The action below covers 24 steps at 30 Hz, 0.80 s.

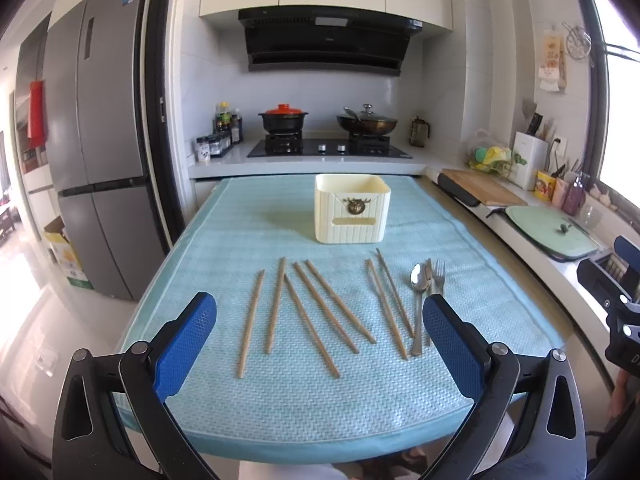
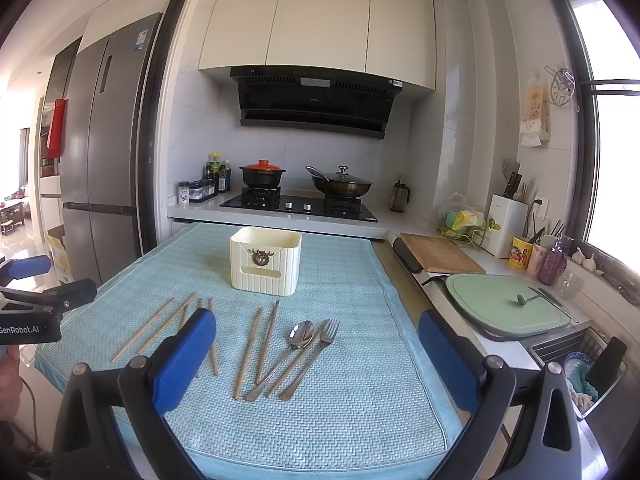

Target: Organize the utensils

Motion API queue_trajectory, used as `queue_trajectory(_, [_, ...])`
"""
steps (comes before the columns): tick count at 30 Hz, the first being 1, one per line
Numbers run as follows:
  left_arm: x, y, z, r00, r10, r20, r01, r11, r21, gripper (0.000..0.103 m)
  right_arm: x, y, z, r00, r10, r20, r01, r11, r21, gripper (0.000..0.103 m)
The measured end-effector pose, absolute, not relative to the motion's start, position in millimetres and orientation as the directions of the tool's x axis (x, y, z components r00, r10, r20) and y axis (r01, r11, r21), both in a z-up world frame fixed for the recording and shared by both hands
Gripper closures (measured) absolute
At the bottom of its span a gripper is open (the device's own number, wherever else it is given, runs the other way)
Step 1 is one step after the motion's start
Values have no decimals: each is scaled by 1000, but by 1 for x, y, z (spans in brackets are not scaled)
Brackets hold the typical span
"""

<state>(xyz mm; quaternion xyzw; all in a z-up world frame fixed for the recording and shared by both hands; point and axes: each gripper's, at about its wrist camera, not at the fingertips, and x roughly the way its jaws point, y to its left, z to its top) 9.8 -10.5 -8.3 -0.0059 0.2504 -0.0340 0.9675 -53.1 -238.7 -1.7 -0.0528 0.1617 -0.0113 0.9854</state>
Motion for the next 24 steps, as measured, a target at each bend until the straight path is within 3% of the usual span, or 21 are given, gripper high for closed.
queue_trajectory(13, [16, 0, -13, 853, -97, -513, 59, 994, -89, 0, -50, -239, -1, 945, -47, -323, 15, 995, -100, 0])
queue_trajectory(24, [16, -3, -11, 868, -68, -492, 45, 997, -58, 0, -49, -241, -3, 944, -50, -325, 20, 995, -95, 0])
